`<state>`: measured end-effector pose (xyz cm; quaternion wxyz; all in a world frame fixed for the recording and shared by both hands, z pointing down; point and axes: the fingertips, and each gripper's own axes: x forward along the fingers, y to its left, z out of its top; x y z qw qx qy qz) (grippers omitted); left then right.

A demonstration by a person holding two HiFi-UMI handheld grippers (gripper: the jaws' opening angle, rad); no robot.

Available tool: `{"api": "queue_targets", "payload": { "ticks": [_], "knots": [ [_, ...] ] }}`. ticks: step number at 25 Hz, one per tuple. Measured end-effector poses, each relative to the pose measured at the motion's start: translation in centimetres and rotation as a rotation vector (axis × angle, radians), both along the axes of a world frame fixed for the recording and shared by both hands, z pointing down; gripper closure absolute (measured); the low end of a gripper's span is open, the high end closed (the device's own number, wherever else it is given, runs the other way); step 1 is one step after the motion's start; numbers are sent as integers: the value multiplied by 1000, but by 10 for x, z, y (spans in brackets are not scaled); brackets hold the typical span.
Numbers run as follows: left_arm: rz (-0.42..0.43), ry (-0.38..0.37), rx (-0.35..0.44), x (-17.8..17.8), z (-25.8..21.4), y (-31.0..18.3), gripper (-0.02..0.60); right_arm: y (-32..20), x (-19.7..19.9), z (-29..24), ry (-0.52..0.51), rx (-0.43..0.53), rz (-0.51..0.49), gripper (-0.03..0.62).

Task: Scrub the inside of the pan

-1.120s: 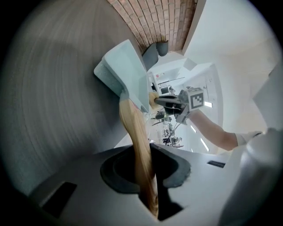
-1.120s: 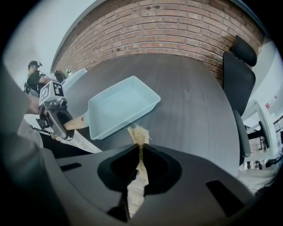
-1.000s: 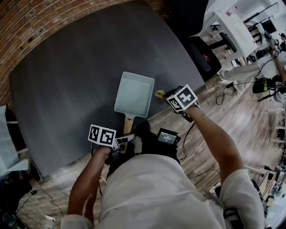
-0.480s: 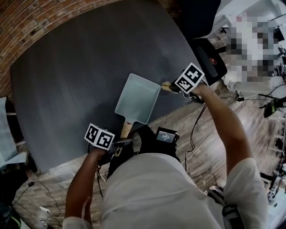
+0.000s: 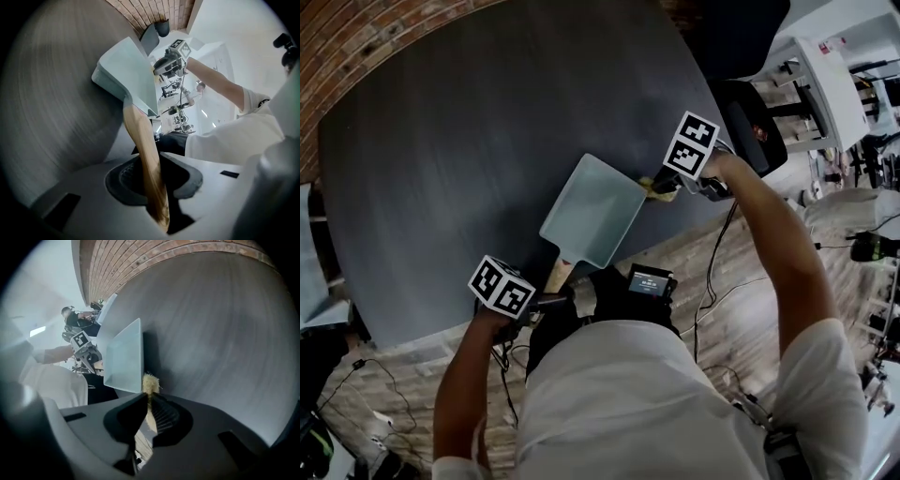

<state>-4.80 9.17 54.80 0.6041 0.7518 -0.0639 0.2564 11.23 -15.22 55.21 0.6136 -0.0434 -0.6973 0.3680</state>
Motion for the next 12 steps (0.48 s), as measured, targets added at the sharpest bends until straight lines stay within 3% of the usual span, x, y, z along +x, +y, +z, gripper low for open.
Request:
{"api": "queue_targets", "payload": {
  "ticks": [7, 12],
  "knots": [
    [56, -2, 23, -5, 0, -2, 485, -1, -17, -4, -17, -63, -62, 559],
    [82, -5, 30, -6, -1, -4, 485, -6, -25, -6, -31, -65, -54, 559]
  ]
}}
